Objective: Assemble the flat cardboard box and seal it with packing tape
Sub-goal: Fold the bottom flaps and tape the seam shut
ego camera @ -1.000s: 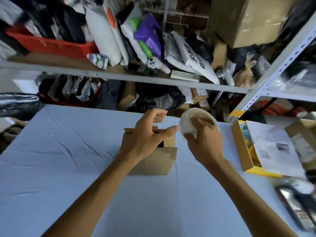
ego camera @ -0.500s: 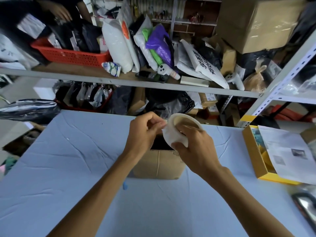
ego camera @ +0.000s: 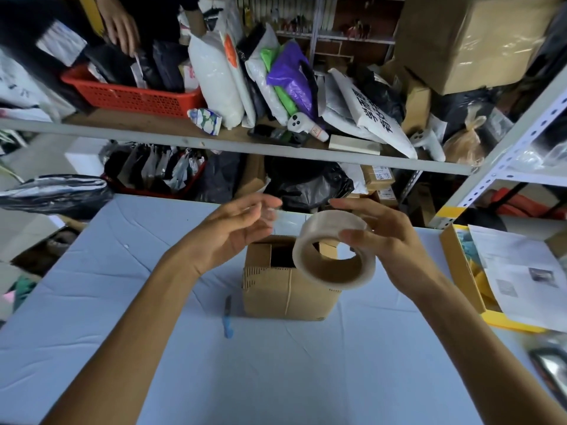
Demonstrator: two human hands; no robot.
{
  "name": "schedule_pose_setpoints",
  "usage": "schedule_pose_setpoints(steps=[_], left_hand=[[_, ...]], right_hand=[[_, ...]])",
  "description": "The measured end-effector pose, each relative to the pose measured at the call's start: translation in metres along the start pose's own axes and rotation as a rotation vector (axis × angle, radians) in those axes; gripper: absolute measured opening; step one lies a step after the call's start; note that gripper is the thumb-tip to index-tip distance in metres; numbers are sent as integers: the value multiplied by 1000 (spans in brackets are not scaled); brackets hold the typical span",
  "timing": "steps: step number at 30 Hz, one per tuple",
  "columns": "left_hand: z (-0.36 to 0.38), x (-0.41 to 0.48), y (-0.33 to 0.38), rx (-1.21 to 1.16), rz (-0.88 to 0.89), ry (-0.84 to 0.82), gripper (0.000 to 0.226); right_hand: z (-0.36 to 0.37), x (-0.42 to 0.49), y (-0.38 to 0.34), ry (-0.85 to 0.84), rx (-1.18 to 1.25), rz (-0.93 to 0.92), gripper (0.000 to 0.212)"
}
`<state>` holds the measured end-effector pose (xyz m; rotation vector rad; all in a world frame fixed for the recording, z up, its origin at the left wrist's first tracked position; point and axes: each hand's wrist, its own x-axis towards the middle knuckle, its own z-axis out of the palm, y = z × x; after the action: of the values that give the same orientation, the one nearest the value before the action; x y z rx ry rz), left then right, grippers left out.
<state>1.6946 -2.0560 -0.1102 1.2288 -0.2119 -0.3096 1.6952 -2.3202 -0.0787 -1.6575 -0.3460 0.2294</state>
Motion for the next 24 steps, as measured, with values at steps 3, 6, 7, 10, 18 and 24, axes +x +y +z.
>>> schedule_pose_setpoints(steps=[3, 6, 7, 10, 18, 24], left_hand=[[-6, -2, -8, 3, 31, -40, 46], [-14, -5, -3, -22, 38, -172, 61], [-16, -6, 0, -8, 36, -227, 65], [-10, -7, 6, 194, 16, -147, 45], [10, 7, 10, 628, 248, 243, 4], [17, 13, 15, 522, 234, 330, 6]], right_hand=[[-1, 4, 3, -66, 67, 49, 55], [-1, 6, 3, -158, 148, 131, 51], [-1, 6, 5, -171, 171, 164, 48], [-1, 7, 11, -139, 221, 260, 33], [7, 5, 25, -129, 469, 472, 35], [6, 2, 36, -102, 718, 483, 48]])
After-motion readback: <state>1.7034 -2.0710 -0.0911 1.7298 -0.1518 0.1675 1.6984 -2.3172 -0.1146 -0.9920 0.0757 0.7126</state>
